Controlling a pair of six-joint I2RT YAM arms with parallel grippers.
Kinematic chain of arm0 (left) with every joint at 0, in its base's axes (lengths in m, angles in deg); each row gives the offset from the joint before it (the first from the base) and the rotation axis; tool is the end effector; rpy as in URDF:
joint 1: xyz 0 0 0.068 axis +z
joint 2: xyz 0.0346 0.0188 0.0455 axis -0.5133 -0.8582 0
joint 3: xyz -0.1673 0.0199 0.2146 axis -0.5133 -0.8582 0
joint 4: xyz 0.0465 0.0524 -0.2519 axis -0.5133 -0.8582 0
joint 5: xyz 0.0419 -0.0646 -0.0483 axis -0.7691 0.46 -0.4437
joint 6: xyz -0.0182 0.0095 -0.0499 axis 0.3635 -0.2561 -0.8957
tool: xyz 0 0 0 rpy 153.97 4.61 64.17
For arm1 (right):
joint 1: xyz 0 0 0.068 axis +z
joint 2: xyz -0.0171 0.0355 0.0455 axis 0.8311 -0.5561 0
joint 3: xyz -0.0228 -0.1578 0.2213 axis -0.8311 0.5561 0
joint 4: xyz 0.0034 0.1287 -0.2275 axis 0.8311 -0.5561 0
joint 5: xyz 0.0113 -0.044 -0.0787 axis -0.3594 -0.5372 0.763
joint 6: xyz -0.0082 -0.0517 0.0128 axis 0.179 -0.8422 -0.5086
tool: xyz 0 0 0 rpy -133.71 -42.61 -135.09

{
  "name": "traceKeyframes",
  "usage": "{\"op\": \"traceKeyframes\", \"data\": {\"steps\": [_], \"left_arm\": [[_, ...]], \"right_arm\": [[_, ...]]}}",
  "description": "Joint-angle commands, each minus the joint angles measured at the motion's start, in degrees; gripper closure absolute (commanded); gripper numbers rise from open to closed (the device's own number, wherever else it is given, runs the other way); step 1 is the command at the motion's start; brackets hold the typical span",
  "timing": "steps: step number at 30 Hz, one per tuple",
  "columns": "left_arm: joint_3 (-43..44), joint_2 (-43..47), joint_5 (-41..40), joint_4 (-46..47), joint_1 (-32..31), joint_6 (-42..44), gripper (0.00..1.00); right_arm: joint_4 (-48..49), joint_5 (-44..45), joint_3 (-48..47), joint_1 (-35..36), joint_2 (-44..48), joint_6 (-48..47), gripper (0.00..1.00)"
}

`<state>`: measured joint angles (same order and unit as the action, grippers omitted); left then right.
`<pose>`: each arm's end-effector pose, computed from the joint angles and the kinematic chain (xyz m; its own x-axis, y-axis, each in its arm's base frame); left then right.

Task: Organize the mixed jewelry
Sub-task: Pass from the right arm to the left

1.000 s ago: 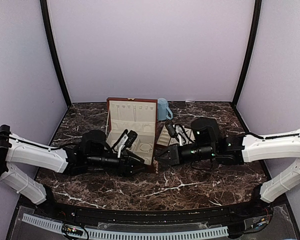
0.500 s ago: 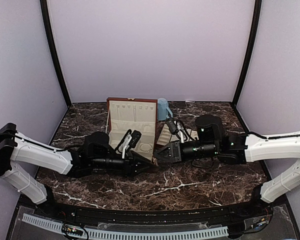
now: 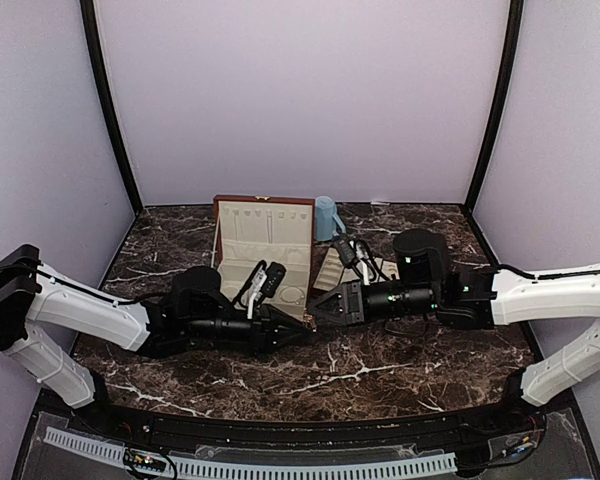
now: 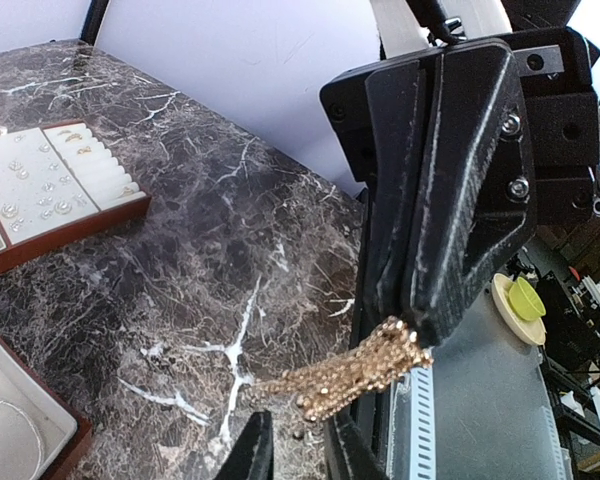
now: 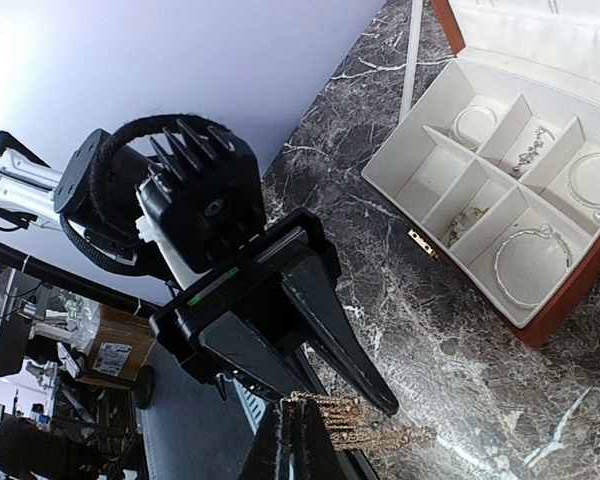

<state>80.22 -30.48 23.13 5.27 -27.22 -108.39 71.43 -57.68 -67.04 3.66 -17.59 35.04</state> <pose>0.1468 -0.2644 0.2076 -0.4899 0.0636 -0.8695 0.8643 0.1660 -0.4748 0.1378 0.2612 0.2680 -0.8094 -0.0536 -0.5847 -0.5656 0.3388 0.7519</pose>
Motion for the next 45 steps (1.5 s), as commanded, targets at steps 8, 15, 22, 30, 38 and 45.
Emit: {"op": "traceKeyframes", "data": {"steps": [8,15,22,30,38,45], "left_arm": [[2.2,0.3,0.8,2.2,-0.5,-0.3,0.85],[3.4,0.0,1.2,2.2,-0.9,-0.2,0.91],[2.3,1.7,-1.3,3.0,-1.0,-1.2,1.0],[1.1,5.7,-8.6,-0.9,-1.1,-0.7,1.0],[0.8,7.4,-10.0,-4.1,-1.0,-0.9,1.0],[1.0,7.5,-9.6,-6.2,-1.0,-0.7,1.0]], "right_arm": [[3.1,-1.2,0.5,-0.4,0.8,0.7,1.0],[3.3,-0.3,1.6,-0.4,1.0,1.1,1.0],[2.9,0.7,1.7,-0.5,0.8,1.2,1.0],[2.7,3.3,2.7,-0.4,0.4,1.1,1.0],[4.0,6.5,4.8,-0.4,0.1,2.7,0.82],[6.6,8.1,7.3,-0.7,0.4,3.9,0.76]]}}
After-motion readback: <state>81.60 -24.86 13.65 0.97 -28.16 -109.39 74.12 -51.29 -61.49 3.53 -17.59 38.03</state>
